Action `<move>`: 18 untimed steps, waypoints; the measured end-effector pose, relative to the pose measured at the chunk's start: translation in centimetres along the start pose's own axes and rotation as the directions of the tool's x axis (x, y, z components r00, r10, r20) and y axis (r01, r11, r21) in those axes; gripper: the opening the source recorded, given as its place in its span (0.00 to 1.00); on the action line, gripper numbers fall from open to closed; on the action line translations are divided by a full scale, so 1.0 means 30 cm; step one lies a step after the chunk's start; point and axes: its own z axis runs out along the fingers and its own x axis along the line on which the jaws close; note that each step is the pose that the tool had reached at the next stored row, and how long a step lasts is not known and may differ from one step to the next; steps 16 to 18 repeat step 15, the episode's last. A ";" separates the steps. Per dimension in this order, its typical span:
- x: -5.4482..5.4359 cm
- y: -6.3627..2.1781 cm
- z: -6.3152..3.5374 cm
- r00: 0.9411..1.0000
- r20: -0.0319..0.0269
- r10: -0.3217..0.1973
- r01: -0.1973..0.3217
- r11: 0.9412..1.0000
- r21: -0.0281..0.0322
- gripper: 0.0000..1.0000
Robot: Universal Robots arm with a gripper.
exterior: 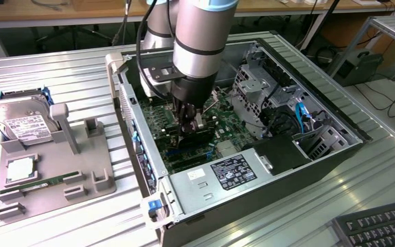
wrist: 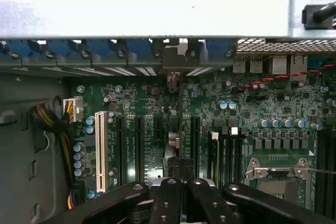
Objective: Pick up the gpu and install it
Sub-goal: 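Press down on the gpu until it lock into place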
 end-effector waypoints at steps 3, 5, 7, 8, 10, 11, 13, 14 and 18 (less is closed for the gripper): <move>0.000 0.001 -0.016 1.000 0.001 0.000 0.000 1.000 -0.001 0.11; 0.000 0.001 -0.051 1.000 0.000 0.000 0.000 1.000 -0.003 0.11; 0.000 0.001 -0.077 1.000 0.000 0.000 0.000 1.000 -0.005 0.11; 0.000 0.001 -0.079 1.000 0.000 0.000 0.000 1.000 -0.005 0.11; 0.000 0.001 -0.079 1.000 0.000 0.000 0.000 1.000 -0.005 0.11; 0.000 0.001 -0.079 1.000 0.000 0.000 0.000 1.000 -0.005 0.11; 0.000 0.001 -0.079 1.000 0.000 0.000 0.000 1.000 -0.006 0.11; 0.000 0.001 -0.079 1.000 0.000 0.000 0.000 1.000 -0.005 0.11; 0.000 0.001 -0.079 1.000 0.000 0.000 0.000 1.000 -0.006 0.11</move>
